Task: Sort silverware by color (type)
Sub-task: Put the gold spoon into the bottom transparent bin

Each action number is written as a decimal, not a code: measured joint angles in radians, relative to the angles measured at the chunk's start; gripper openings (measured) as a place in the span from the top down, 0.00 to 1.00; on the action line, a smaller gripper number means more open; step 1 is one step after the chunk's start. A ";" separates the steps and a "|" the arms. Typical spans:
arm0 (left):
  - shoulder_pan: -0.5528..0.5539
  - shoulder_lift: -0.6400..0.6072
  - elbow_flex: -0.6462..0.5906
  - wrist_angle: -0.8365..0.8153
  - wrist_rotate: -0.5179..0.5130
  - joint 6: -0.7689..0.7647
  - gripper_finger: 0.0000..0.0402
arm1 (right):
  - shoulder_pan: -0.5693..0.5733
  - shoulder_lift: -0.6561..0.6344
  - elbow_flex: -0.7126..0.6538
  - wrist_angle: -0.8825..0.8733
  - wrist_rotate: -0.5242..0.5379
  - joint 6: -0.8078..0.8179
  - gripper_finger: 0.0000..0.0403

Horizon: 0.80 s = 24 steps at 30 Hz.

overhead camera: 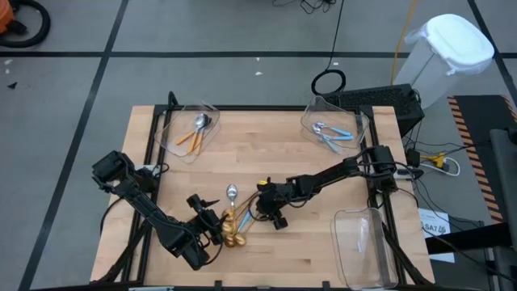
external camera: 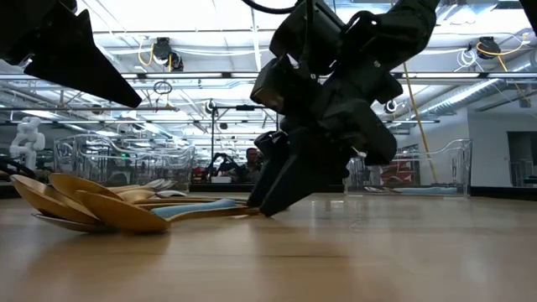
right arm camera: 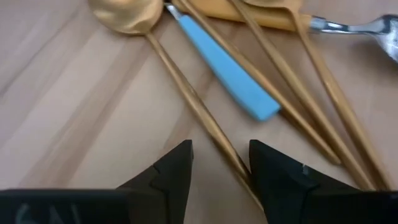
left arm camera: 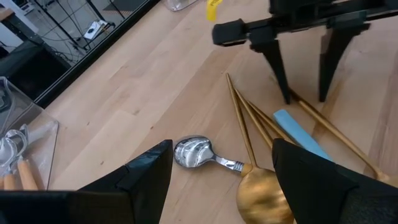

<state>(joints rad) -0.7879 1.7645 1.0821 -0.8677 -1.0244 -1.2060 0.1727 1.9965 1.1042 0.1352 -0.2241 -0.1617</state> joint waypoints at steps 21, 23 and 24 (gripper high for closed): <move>0.001 0.000 0.000 0.003 -0.016 0.001 0.33 | 0.113 0.004 -0.004 0.151 0.093 -0.008 0.62; 0.002 0.000 0.000 0.004 -0.016 0.001 0.33 | 0.113 0.004 -0.004 0.156 0.094 -0.009 0.62; 0.002 0.000 0.000 0.004 -0.016 0.001 0.33 | 0.111 0.004 -0.004 0.157 0.095 -0.009 0.63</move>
<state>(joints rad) -0.7856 1.7645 1.0821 -0.8638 -1.0404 -1.2053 0.2833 2.0006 1.1004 0.2920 -0.1291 -0.1705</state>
